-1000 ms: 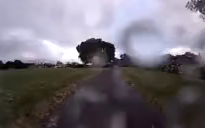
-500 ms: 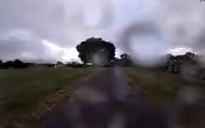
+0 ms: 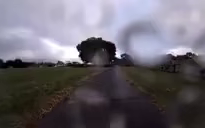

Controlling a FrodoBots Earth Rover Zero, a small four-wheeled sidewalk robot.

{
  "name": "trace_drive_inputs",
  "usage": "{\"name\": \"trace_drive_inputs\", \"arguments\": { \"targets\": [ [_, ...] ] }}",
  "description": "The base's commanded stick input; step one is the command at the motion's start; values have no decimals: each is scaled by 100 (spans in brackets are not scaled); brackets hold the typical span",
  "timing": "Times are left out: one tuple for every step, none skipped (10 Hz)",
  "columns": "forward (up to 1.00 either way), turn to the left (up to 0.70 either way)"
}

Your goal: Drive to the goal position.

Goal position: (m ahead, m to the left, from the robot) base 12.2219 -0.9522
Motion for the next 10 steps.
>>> {"name": "trace_drive_inputs", "arguments": {
  "targets": [
    [70, 0],
    [70, -5],
    [70, -12],
    [70, -14],
    [70, -14],
    [70, -14],
    [70, -14],
    [70, -14],
    [70, -14],
    [70, -14]
  ]
}}
